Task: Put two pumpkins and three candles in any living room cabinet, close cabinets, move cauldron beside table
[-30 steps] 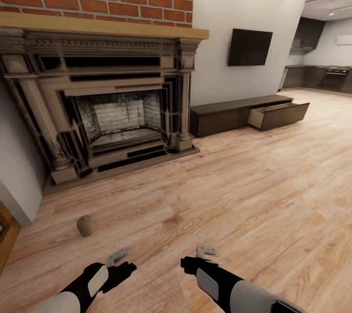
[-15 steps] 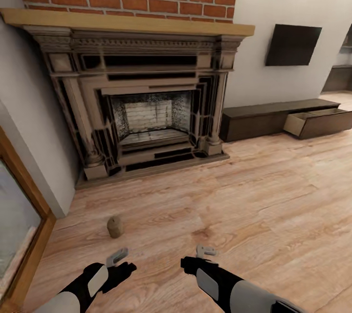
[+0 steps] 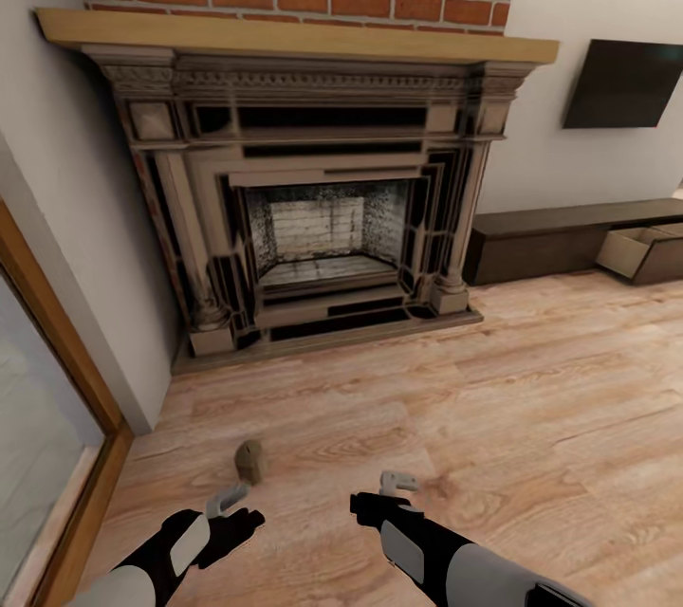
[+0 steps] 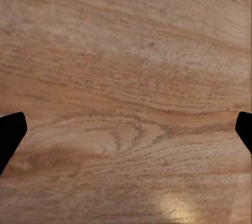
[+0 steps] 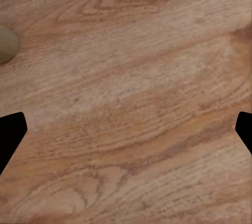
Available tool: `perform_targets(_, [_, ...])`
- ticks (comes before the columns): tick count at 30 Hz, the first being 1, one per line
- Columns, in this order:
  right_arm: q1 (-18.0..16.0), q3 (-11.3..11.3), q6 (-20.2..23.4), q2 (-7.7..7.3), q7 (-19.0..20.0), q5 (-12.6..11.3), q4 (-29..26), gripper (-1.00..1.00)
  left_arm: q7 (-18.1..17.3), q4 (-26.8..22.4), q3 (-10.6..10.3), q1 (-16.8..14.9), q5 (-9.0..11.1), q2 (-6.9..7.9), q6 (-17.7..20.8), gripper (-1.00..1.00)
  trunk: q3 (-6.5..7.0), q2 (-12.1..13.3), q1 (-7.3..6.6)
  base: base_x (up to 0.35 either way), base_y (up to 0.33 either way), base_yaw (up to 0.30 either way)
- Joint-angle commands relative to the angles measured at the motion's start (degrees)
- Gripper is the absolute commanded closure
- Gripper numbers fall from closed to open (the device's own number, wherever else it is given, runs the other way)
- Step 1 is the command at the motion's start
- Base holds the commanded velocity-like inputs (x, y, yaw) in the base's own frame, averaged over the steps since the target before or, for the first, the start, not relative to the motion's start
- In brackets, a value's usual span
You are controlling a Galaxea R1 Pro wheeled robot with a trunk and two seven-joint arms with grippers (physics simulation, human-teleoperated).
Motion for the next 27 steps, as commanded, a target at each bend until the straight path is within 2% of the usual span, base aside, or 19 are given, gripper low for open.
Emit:
perform_targets(1, [-0.05,0.47,-0.03,-0.01,-0.37,-0.44,-0.08,-1.00,-0.10,-0.06,-0.05,-0.01,0.14,0.03,0.27,-1.00,-0.05,-0.02,0.02,0.326,0.083,0.002])
perform_targets(16, [-0.05,0.46,-0.13,-0.01,-0.33,-0.45,-0.08,-1.00,-0.10,-0.06,-0.02,-0.01,0.05,0.06,0.27,-1.00,-0.06,-0.02,0.02,0.327,0.011,0.000])
perform_targets(24, [-0.05,0.46,0.00,-0.01,-0.41,-0.43,-0.08,-1.00,-0.10,-0.06,-0.10,-0.01,-0.02,0.06,0.24,-1.00,-0.06,-0.02,0.02,0.061,0.000,0.005])
perform_targets(27, [-0.05,0.46,0.09,-0.01,-0.48,-0.43,-0.08,-1.00,-0.10,-0.06,-0.10,-0.01,-0.03,0.06,0.26,-1.00,-0.06,-0.02,0.02,0.004,0.000,0.165])
